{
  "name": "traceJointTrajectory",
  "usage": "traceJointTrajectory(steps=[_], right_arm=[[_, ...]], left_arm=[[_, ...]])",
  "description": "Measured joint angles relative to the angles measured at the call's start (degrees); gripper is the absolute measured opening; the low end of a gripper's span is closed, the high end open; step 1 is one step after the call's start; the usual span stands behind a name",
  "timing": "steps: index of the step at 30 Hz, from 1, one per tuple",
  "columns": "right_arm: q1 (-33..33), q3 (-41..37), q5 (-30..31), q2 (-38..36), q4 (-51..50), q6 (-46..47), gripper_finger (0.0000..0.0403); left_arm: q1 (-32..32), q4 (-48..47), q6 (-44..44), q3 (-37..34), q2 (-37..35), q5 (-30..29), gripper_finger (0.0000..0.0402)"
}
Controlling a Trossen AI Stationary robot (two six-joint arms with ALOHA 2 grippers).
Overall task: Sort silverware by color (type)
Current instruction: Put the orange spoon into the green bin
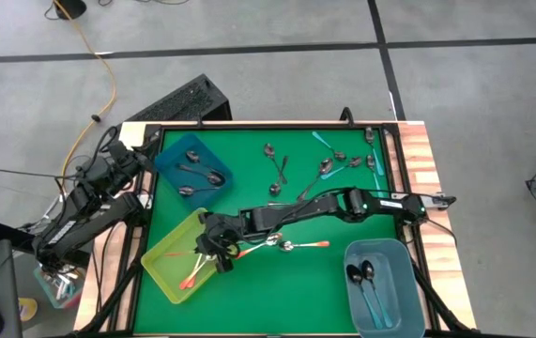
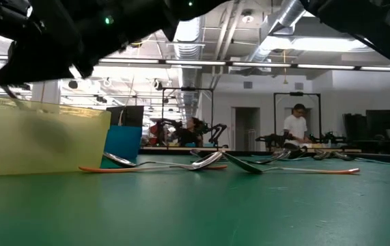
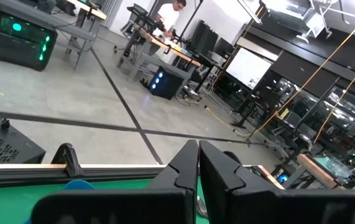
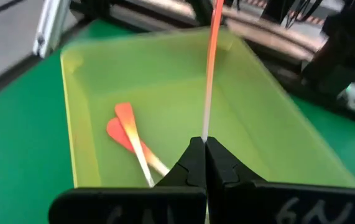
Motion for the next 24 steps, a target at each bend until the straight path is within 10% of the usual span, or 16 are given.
traceJointTrajectory(steps=[24], right_arm=[[0.6, -0.7, 1.6, 2.8, 0.3, 0.2, 0.0004]], left_arm=[[0.0, 0.0, 0.0, 0.0, 0.0, -0.3, 0.0000]])
